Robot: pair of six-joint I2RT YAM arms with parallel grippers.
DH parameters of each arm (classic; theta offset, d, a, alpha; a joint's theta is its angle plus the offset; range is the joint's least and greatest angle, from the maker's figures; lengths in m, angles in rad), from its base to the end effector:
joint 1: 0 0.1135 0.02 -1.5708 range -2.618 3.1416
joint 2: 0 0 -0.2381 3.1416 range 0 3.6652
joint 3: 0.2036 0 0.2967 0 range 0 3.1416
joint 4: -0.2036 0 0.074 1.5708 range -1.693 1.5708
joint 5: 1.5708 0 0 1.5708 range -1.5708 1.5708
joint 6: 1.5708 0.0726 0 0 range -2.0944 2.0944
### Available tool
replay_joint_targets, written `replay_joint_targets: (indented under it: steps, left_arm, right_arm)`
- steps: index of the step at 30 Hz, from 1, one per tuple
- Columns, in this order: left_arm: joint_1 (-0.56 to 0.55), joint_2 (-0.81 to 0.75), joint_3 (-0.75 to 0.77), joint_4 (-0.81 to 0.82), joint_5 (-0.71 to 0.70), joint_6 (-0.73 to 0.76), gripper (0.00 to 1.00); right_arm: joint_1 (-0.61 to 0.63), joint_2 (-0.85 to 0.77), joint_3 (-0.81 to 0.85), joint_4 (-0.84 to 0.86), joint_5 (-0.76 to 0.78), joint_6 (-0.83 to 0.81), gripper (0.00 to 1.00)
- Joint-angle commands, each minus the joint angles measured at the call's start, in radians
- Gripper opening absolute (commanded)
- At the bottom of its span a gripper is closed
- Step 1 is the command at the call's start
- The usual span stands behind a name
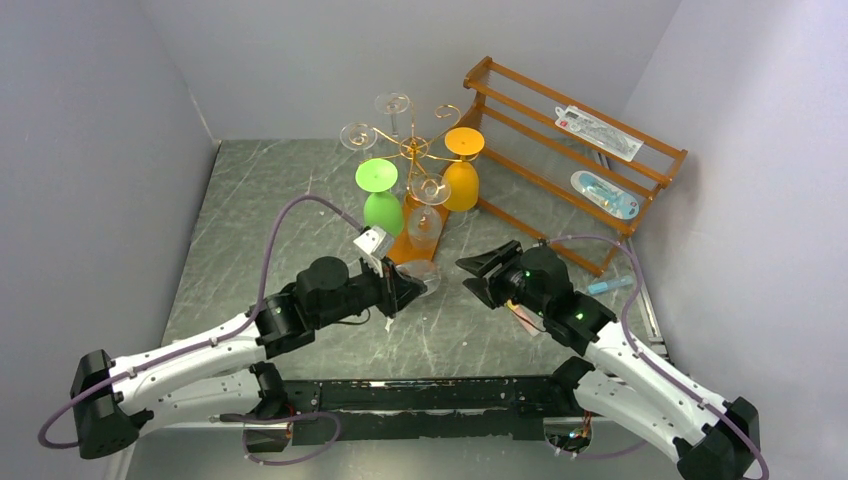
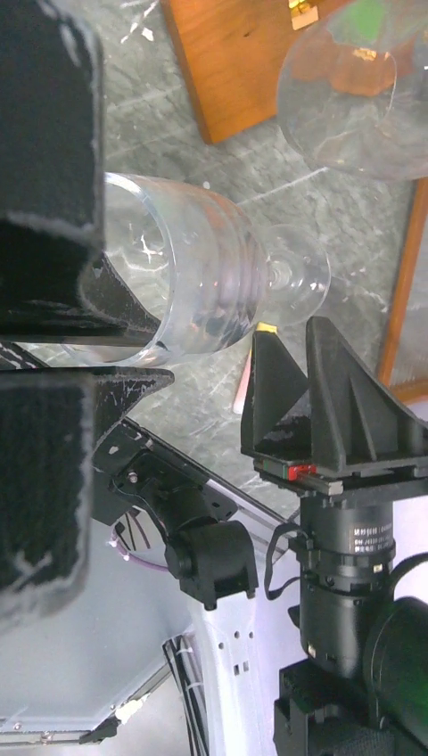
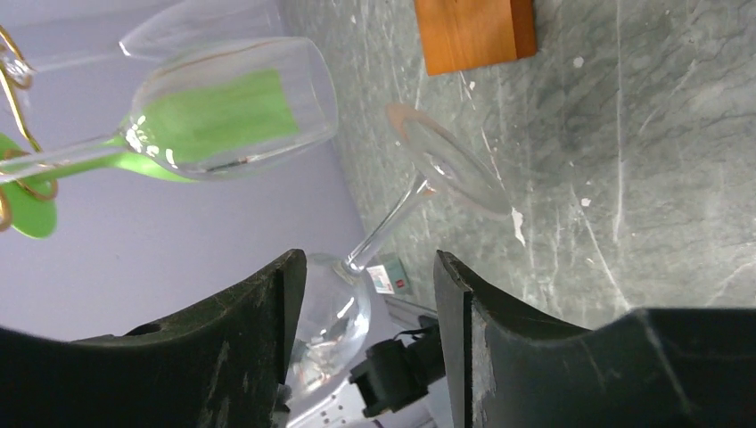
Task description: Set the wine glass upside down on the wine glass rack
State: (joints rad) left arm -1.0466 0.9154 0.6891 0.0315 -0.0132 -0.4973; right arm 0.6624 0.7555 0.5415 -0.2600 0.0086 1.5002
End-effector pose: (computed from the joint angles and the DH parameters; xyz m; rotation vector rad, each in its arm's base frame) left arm 0.1587 -0.2725 0.2672 0.5061 1.8342 -1.0820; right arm 0.2163 0.1679 0.2068 0.9515 2.1218 1.2491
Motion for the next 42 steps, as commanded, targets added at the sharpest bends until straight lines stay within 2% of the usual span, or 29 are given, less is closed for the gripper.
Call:
replay_joint_targets:
  steps: [1, 13, 16, 18, 21, 36, 39, 42]
  left_arm:
    - [-0.039, -0.047, -0.047, 0.207, -0.079, 0.038, 0.05]
    - [-0.095, -0.028, -0.114, 0.339, -0.122, 0.072, 0.05]
    - [-0.105, -0.012, -0.115, 0.358, -0.129, 0.082, 0.05]
    - [-0.112, -0.001, -0.114, 0.367, -0.136, 0.086, 0.05]
    - [-0.121, 0.007, -0.115, 0.378, -0.158, 0.088, 0.05]
    - [-0.135, 0.043, -0.120, 0.410, -0.166, 0.095, 0.05]
    - [-0.136, 0.048, -0.121, 0.415, -0.142, 0.095, 0.05]
    - [-0.138, 0.044, -0.133, 0.414, -0.127, 0.087, 0.07]
  right_arm:
    - [0.003, -0.013, -0.020, 0.013, 0.051, 0.110, 0.58]
    - [0.004, 0.072, -0.031, 0.133, -0.039, 0.188, 0.51]
    - [0.003, 0.079, -0.033, 0.153, -0.052, 0.194, 0.46]
    - [0.005, 0.090, -0.032, 0.164, -0.068, 0.200, 0.37]
    - [0.005, 0.106, -0.017, 0.169, -0.099, 0.207, 0.32]
    - [0.011, 0.111, -0.008, 0.199, -0.113, 0.232, 0.29]
    - [0.011, 0.114, -0.014, 0.222, -0.120, 0.236, 0.23]
    - [0.012, 0.111, -0.019, 0.236, -0.113, 0.233, 0.10]
